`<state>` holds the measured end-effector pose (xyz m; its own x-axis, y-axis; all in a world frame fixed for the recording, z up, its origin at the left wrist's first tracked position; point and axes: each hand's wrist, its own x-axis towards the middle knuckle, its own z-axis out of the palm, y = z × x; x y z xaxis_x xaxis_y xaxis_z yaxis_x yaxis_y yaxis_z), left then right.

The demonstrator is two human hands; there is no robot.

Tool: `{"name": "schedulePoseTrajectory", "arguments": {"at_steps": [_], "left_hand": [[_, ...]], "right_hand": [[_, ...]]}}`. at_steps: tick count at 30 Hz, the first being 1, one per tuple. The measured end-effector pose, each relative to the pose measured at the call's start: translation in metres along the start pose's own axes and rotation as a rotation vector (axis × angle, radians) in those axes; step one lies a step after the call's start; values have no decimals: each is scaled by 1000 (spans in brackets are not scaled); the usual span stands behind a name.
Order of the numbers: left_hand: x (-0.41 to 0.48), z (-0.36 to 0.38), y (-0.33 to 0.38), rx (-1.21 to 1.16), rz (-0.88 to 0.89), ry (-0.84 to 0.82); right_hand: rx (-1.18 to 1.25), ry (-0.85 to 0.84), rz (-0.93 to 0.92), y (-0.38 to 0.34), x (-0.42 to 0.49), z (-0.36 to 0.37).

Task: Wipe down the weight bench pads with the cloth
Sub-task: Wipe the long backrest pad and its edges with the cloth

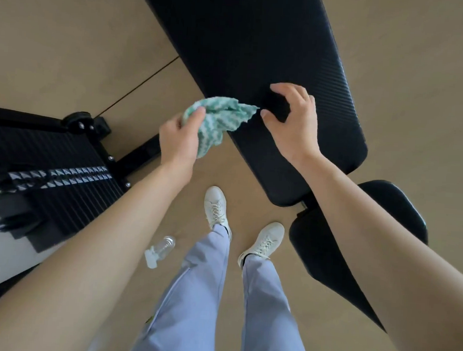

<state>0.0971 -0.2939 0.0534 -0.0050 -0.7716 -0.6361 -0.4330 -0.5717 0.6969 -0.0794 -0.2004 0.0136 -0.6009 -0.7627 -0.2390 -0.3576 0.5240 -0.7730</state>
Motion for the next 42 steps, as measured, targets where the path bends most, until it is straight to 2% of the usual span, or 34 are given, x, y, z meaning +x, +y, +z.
{"name": "schedulePoseTrajectory", "arguments": {"at_steps": [3, 7, 11, 13, 15, 17, 19, 21, 24, 31, 36, 42], "left_hand": [[-1, 2, -7, 114, 164, 273], [3, 39, -22, 95, 16, 352], [-7, 40, -25, -105, -27, 540], [-12, 32, -25, -254, -108, 611], [-14, 37, -18, -355, -232, 496], [-10, 53, -7, -427, -310, 250], [-7, 70, 2, -530, -306, 27], [1, 79, 1, -624, -279, -72], [17, 74, 2, -540, -255, -55], [70, 61, 68, -294, 55, 30], [107, 42, 118, -144, 203, 88], [118, 34, 112, -29, 227, 62]], "right_hand": [[-231, -84, -127, -7, 13, 19], [-481, -174, -167, 0, 16, 35], [-517, -176, -193, 6, 17, 32], [-517, -168, -187, 4, 17, 31], [-527, -161, -182, 2, 18, 31], [-556, -158, -179, 1, 19, 30], [-594, -153, -188, 2, 20, 28], [-615, -145, -211, 2, 20, 28], [-609, -142, -223, 2, 20, 28], [-613, -152, -226, 2, 22, 25], [-634, -154, -209, -8, 30, 16], [-598, -76, -334, -52, 87, 7]]}}
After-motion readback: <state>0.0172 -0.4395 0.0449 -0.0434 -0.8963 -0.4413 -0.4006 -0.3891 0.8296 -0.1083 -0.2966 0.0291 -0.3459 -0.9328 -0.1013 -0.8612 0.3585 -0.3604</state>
